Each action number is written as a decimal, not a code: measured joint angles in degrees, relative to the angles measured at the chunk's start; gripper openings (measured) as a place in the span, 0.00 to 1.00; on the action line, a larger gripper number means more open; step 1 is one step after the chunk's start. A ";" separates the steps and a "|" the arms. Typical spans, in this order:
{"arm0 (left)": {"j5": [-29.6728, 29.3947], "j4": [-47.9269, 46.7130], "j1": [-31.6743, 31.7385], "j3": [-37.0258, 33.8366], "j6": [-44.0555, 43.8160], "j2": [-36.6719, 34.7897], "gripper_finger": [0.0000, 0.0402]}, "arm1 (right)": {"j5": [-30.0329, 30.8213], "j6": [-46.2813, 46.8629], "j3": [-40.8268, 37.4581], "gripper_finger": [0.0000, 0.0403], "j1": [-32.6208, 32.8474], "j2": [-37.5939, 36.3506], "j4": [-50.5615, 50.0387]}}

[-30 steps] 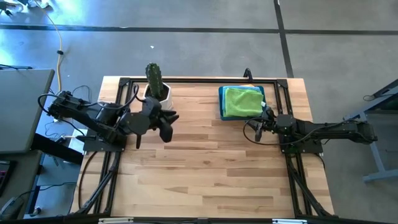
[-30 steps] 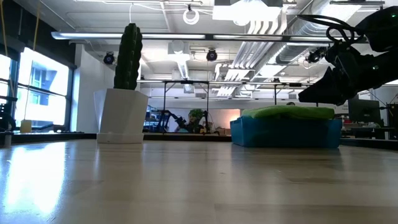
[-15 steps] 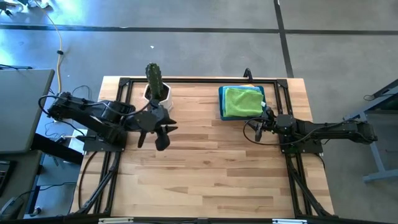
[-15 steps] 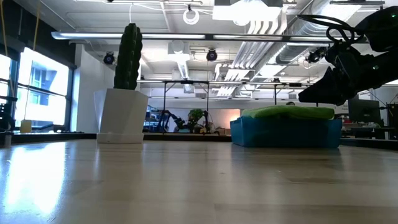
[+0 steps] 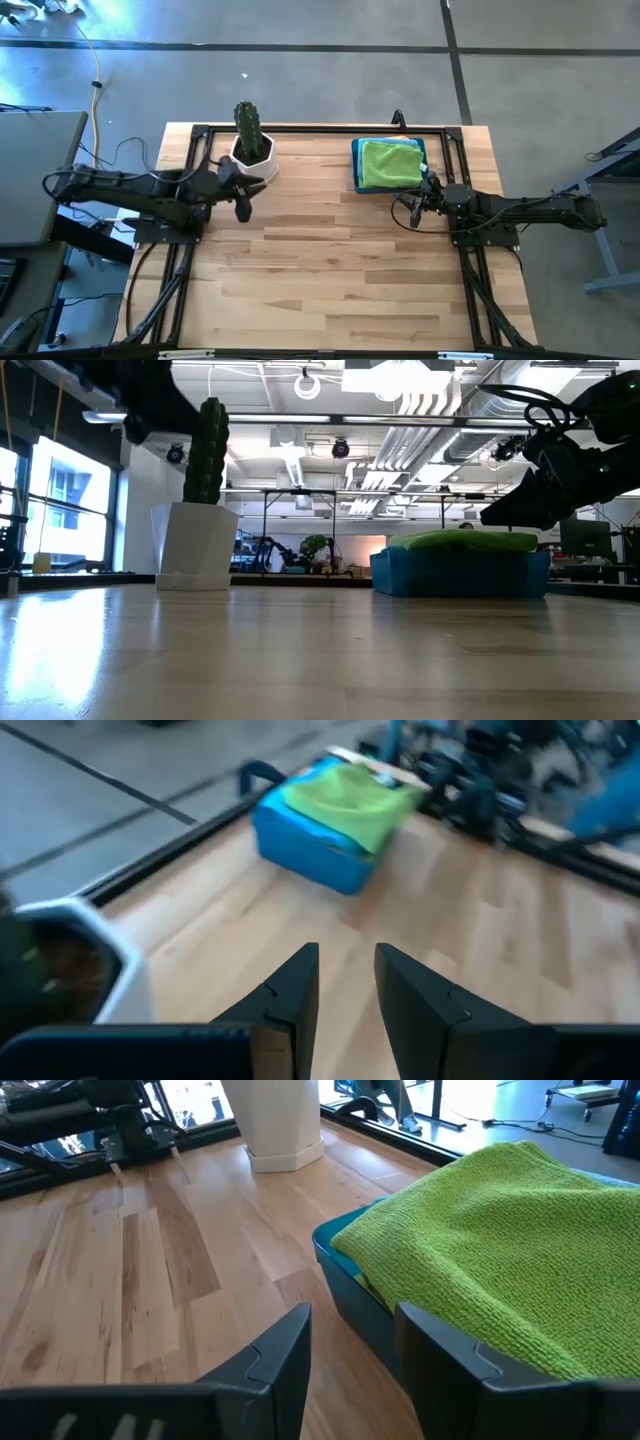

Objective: Fold microfiber towels
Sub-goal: Return to Home Position

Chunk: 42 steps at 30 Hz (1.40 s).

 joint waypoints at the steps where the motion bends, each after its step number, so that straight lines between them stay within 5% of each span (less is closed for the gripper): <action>1: -0.46 1.99 0.95 -2.31 0.00 -1.49 0.22 | 0.00 0.00 0.00 0.35 0.00 -0.01 -0.02; 15: -1.07 35.22 5.28 -28.58 0.04 -14.08 0.22 | 0.02 0.00 0.00 0.35 0.00 -0.02 -0.52; 28: -0.79 36.37 5.28 -34.97 -6.12 -18.00 0.22 | 0.02 0.00 0.00 0.35 0.00 0.00 -0.87; 34: 5.68 35.45 5.28 -34.94 -16.41 -20.22 0.22 | 0.02 0.00 -0.02 0.35 0.00 0.00 -1.11; 42: 10.32 29.99 5.28 -34.92 -17.02 -26.55 0.22 | 0.02 0.00 -0.02 0.35 0.00 -0.02 -1.11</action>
